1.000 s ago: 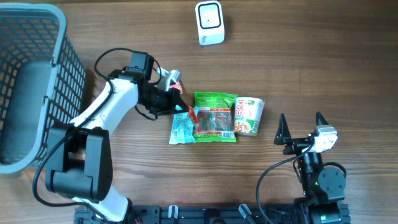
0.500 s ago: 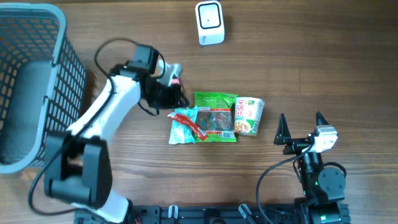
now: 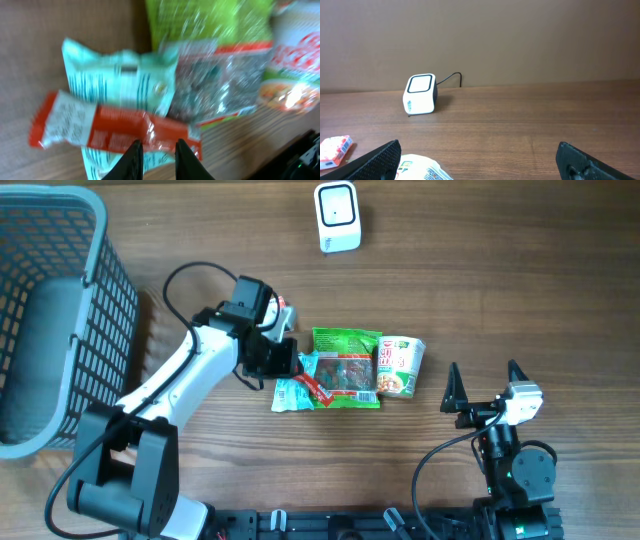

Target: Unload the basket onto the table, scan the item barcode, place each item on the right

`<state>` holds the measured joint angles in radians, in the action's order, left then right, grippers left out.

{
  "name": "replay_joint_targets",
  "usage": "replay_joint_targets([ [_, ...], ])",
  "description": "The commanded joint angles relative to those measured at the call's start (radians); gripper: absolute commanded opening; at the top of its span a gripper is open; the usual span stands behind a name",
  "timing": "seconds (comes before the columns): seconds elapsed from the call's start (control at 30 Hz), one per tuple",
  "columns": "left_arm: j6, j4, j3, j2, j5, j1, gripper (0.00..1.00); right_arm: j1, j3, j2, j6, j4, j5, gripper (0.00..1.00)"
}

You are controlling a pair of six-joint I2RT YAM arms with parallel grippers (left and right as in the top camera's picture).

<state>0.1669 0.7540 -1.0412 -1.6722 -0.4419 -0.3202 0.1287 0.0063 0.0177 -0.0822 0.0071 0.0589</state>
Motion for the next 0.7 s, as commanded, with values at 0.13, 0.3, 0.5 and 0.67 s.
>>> replay_joint_targets([
  [0.13,0.005,0.02,0.034,-0.006,0.105,-0.003,0.2,-0.004,-0.001,-0.004,0.003,0.003,-0.011,1.0],
  [0.3,0.006,0.083,0.042,-0.005,0.201,-0.003,0.17,-0.004,-0.001,-0.004,0.003,0.003,-0.011,1.0],
  [0.5,0.138,0.203,-0.135,0.042,0.269,0.004,0.14,-0.004,-0.001,-0.004,0.003,0.003,-0.011,1.0],
  [0.67,0.26,0.056,-0.274,0.063,0.366,0.06,0.49,-0.004,-0.001,-0.004,0.004,0.003,-0.011,1.0],
])
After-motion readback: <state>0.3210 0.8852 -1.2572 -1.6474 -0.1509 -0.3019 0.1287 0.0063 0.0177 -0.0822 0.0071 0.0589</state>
